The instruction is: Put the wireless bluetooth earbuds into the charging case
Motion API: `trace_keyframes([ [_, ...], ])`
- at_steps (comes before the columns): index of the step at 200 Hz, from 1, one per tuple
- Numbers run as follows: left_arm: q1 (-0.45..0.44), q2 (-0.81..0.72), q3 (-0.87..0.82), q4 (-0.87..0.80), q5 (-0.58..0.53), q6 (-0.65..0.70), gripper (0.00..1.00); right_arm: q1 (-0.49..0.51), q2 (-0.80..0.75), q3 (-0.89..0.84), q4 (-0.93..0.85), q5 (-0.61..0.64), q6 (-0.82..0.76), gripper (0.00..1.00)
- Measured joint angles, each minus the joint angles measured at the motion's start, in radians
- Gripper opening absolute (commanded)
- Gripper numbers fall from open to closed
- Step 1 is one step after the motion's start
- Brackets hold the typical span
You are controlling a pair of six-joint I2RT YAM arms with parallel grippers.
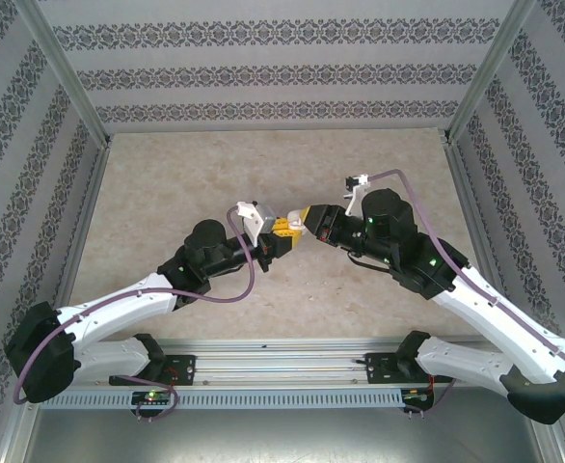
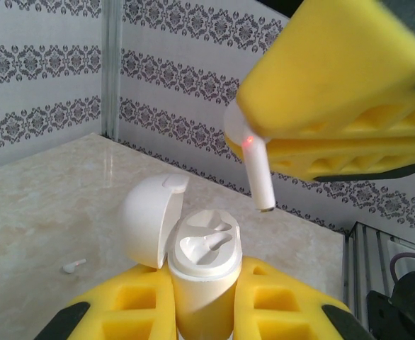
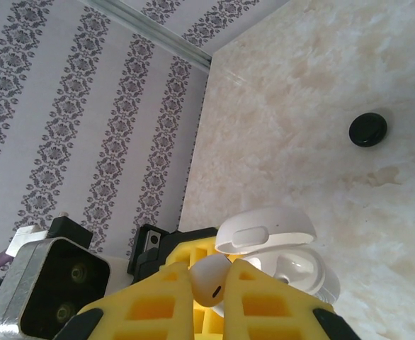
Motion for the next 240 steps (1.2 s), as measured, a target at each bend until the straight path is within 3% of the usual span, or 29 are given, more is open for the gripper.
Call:
trace_keyframes([
  [172, 0.000, 0.002, 0.000, 0.010, 0.003, -0.012, 0.00, 0.000, 0.013, -0.049, 0.037, 0.026, -0.001, 0.12],
  [240, 0.000, 0.003, 0.000, 0.008, 0.004, -0.012, 0.00, 0.000, -0.001, -0.068, 0.039, 0.021, -0.003, 0.18],
])
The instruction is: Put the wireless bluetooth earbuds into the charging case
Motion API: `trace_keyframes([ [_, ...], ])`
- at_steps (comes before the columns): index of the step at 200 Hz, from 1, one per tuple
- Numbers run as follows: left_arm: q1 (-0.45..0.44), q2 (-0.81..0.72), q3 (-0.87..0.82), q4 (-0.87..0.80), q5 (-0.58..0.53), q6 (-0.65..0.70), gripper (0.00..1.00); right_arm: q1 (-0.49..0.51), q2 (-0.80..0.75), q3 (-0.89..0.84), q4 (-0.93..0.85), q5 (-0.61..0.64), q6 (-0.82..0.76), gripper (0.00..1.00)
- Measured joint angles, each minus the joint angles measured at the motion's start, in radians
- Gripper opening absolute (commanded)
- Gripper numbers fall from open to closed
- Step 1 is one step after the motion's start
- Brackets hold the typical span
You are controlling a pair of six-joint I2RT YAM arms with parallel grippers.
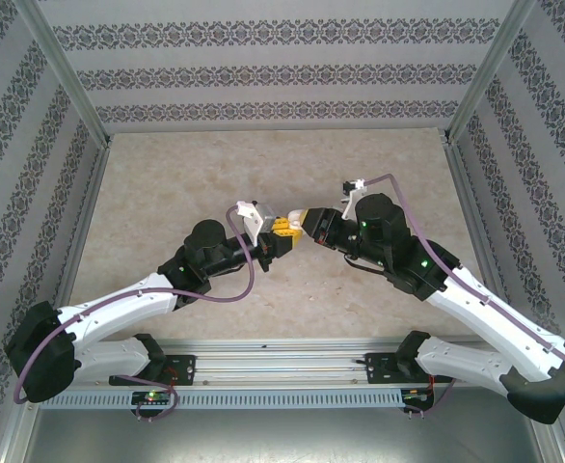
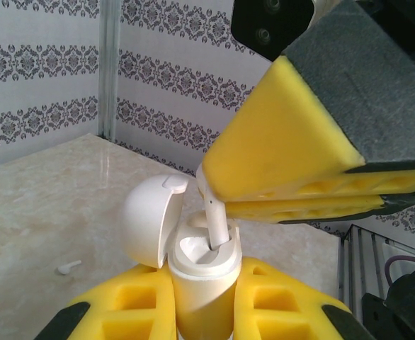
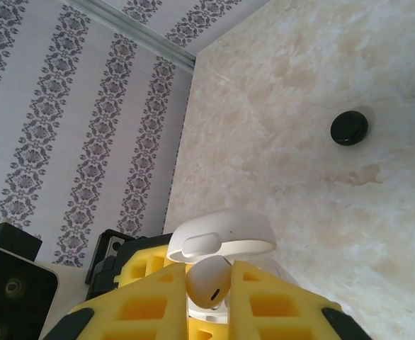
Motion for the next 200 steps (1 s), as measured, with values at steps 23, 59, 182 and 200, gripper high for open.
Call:
trace_keyframes([
  [23, 0.000, 0.001, 0.000, 0.000, 0.000, 0.000, 0.00, 0.000, 0.000, 0.000, -0.001, -0.003, 0.000, 0.22],
  [59, 0.000, 0.004, 0.000, -0.006, 0.000, 0.000, 0.00, 0.000, 0.002, 0.002, -0.003, -0.010, -0.002, 0.37],
  [182, 0.000, -0.001, 0.000, -0.007, 0.000, 0.000, 0.00, 0.000, 0.008, 0.122, -0.202, -0.004, -0.012, 0.45],
  [200, 0.000, -0.001, 0.001, -0.010, 0.000, 0.000, 0.00, 0.000, 0.011, 0.171, -0.254, -0.001, -0.027, 0.44],
])
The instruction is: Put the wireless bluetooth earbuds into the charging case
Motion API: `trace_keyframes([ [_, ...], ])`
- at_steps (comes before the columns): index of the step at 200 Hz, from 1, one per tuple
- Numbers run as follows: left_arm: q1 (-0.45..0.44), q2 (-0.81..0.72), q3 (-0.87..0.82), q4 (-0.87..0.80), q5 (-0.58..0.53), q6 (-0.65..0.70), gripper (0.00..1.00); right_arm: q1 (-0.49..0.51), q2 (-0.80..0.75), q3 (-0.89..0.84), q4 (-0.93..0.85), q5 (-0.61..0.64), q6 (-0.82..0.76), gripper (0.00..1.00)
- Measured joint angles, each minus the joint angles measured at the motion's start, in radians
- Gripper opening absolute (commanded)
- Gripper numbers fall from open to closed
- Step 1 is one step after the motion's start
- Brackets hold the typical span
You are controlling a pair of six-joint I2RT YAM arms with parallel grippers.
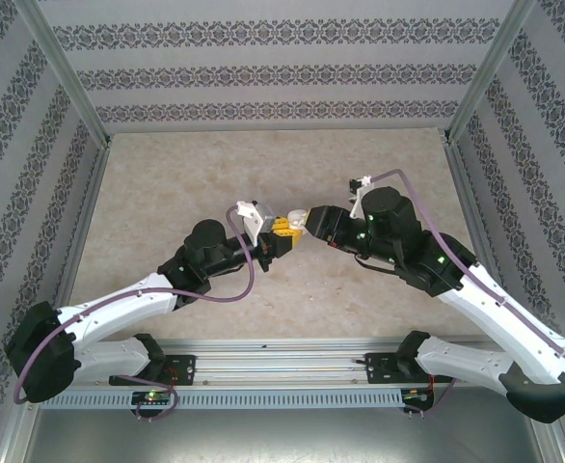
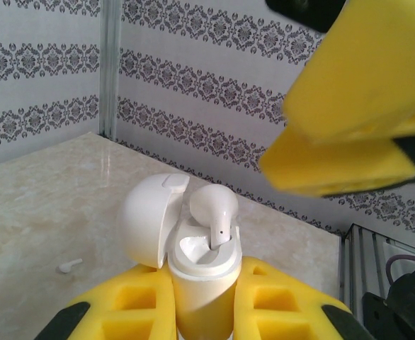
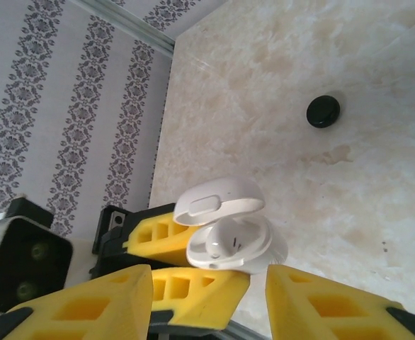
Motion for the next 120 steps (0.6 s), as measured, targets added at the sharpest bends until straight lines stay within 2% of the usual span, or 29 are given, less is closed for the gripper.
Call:
trace_keyframes([
  [71, 0.000, -0.003, 0.015, -0.042, 0.000, 0.008, 0.00, 0.000, 0.146, 0.204, -0.218, -0.001, -0.087, 0.42],
  [120, 0.000, -0.003, 0.016, -0.051, 0.001, 0.009, 0.00, 0.000, 0.212, 0.260, -0.290, -0.003, -0.140, 0.41],
])
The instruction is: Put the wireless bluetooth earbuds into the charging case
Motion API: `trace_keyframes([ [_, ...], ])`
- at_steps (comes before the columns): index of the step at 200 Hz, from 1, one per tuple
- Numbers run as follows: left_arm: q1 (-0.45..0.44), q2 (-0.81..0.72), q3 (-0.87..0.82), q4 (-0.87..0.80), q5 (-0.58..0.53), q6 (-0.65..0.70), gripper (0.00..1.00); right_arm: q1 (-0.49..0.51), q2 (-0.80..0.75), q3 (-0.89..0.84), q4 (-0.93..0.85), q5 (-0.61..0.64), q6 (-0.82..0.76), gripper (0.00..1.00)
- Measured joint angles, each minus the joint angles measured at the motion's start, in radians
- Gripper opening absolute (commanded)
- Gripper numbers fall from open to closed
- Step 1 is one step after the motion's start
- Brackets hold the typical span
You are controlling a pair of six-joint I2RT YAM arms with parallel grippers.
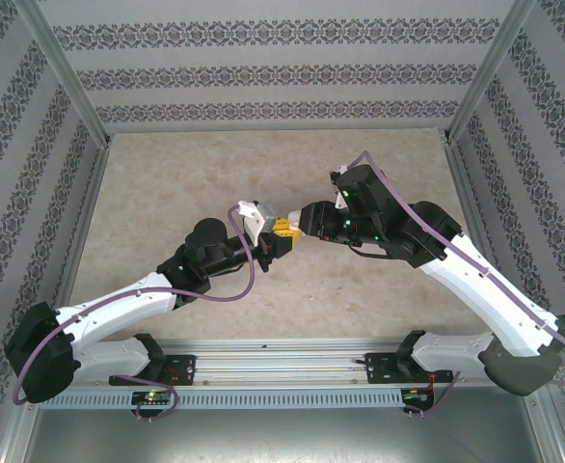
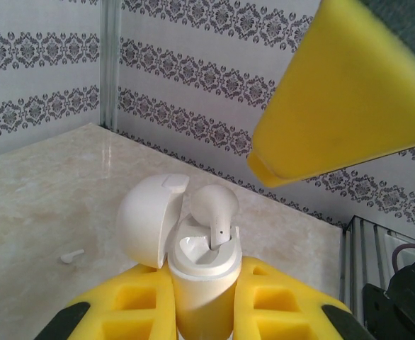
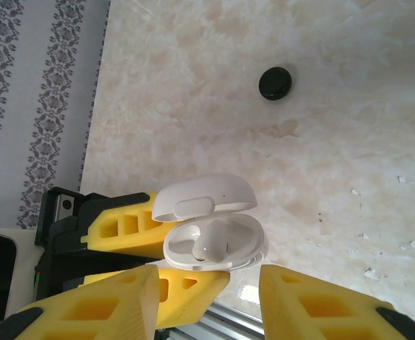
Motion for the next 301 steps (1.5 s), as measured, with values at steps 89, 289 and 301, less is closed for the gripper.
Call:
trace_keyframes([
  [89, 0.000, 0.000, 0.014, -0.025, 0.014, 0.003, 0.00, 0.000, 0.076, 0.047, -0.026, -0.034, -0.045, 0.40],
  [289, 0.000, -0.001, 0.027, -0.073, 0.068, 0.008, 0.00, -0.014, 0.116, 0.070, -0.035, -0.110, -0.123, 0.42],
  [301, 0.000, -0.001, 0.027, -0.073, 0.068, 0.008, 0.00, -0.014, 0.116, 0.070, -0.035, -0.112, -0.123, 0.43],
])
